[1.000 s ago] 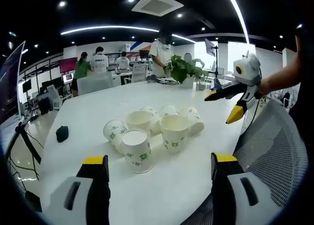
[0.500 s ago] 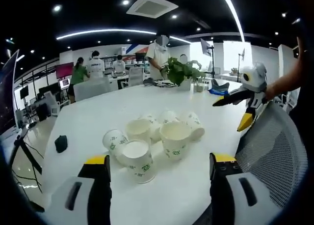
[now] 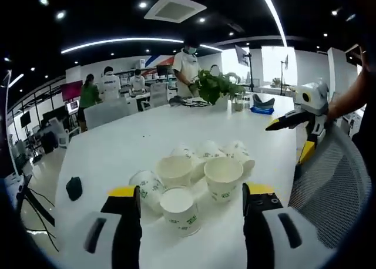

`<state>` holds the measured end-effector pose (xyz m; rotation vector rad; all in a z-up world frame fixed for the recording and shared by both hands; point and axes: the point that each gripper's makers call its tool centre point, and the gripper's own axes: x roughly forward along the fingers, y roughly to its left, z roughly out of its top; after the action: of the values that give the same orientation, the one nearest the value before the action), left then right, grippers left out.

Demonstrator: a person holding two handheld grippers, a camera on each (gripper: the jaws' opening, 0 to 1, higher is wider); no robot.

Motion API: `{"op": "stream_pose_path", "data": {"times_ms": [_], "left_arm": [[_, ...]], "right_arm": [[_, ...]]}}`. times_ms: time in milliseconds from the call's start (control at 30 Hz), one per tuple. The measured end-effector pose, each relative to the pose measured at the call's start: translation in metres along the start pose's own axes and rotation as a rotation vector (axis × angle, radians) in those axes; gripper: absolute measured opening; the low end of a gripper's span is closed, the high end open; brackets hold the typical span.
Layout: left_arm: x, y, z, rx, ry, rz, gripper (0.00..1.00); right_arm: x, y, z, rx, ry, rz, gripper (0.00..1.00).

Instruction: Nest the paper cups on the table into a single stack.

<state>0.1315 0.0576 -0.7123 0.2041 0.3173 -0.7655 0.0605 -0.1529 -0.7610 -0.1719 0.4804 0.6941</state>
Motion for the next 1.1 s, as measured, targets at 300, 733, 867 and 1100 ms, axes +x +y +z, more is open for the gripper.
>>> {"op": "stream_pose_path", "data": {"times_ms": [300,733,867,1100], "left_arm": [[0.016,0.012,0.008,0.038,0.012,-0.027,0.59],[0.033,0.029,0.005,0.07,0.047,-0.059,0.47],[0.038,0.031,0.0,0.064,0.063,-0.072,0.45],[0.047,0.025,-0.006,0.081,0.102,-0.12,0.39]], "right_arm": [[0.001,0.001,-0.001,-0.007,0.007,0.0,0.98],[0.001,0.001,-0.002,-0.002,0.007,-0.003,0.97],[0.002,0.001,-0.002,-0.001,0.007,-0.003,0.97],[0.001,0.002,-0.002,-0.001,0.008,-0.002,0.96]]}}
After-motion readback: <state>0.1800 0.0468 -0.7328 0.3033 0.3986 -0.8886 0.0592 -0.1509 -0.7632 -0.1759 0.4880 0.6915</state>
